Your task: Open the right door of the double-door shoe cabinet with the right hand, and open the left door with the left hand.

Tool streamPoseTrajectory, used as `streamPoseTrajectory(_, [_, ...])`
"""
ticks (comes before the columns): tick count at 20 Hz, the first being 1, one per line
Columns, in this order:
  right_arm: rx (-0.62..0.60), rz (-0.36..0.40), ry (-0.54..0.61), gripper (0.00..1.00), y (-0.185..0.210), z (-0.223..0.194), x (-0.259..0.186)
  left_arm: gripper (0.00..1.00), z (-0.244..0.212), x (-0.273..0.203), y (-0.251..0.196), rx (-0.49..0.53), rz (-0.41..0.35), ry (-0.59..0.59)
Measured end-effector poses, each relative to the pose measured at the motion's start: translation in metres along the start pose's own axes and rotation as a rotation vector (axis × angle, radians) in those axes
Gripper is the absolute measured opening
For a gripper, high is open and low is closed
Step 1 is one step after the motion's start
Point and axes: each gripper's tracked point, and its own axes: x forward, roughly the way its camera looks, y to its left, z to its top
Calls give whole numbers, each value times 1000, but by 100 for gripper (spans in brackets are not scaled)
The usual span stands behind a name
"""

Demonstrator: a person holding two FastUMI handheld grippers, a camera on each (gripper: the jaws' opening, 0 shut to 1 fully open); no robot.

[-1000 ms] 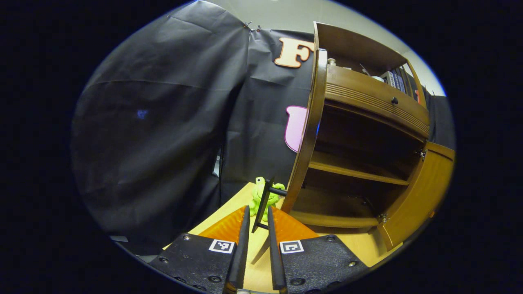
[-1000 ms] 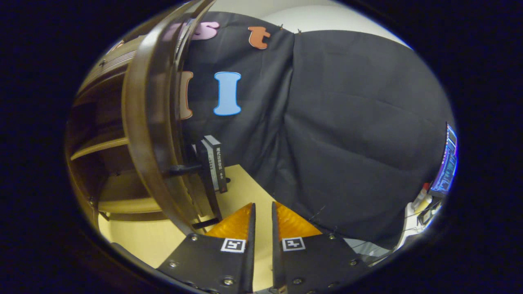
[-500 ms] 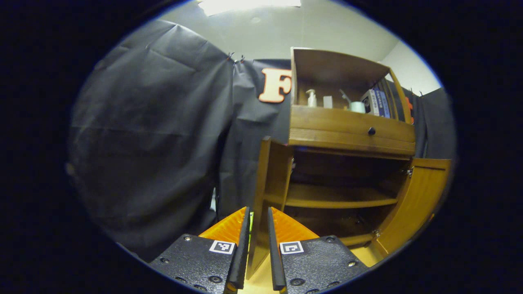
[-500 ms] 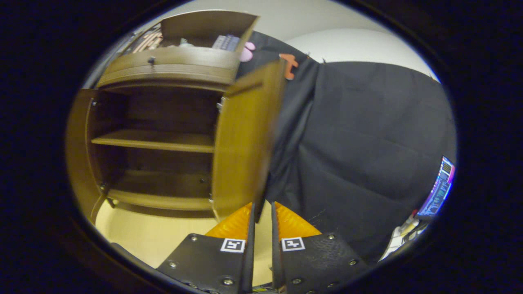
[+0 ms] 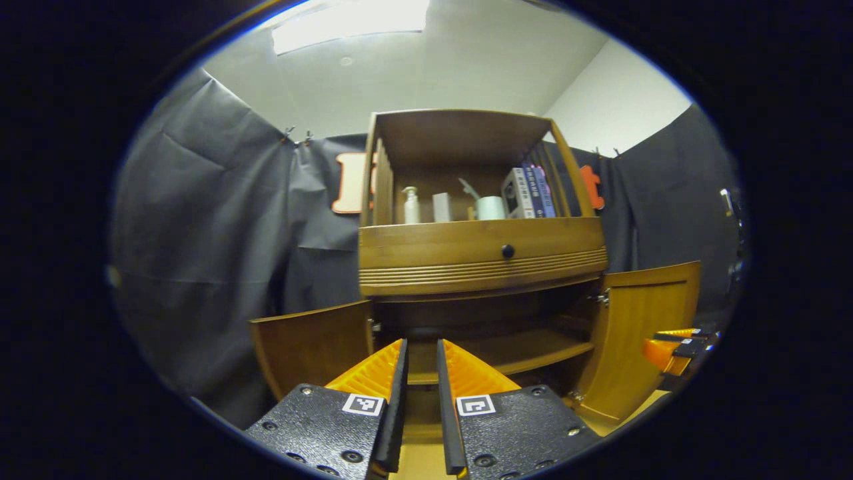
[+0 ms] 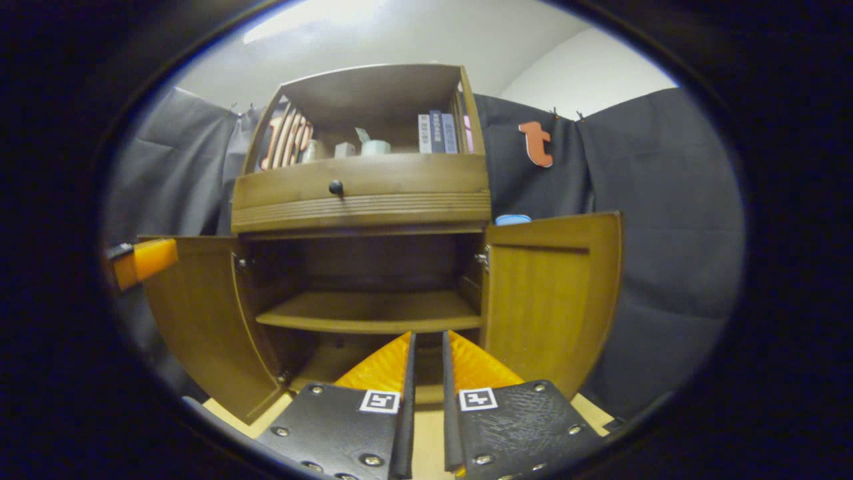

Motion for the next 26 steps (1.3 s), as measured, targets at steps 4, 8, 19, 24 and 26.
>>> streamPoseTrajectory(4, [-15, 40, -40, 18, 17, 15, 5, 25, -3, 0, -15, -13, -61, 16])
streamPoseTrajectory(8, [-40, 51, -78, 24, 24, 26, 3, 45, -5, 10, -30, -57, -80, 20])
streamPoseTrajectory(19, [-74, 59, -111, 75, 39, 34, 3, 95, -9, 13, -34, -109, -77, 24])
streamPoseTrajectory(24, [-78, 37, -111, 82, 38, 33, 1, 95, -12, 12, -30, -106, -79, 32])
streamPoseTrajectory(26, [-81, 22, -115, 75, 38, 32, -1, 92, -13, 11, -31, -104, -95, 36])
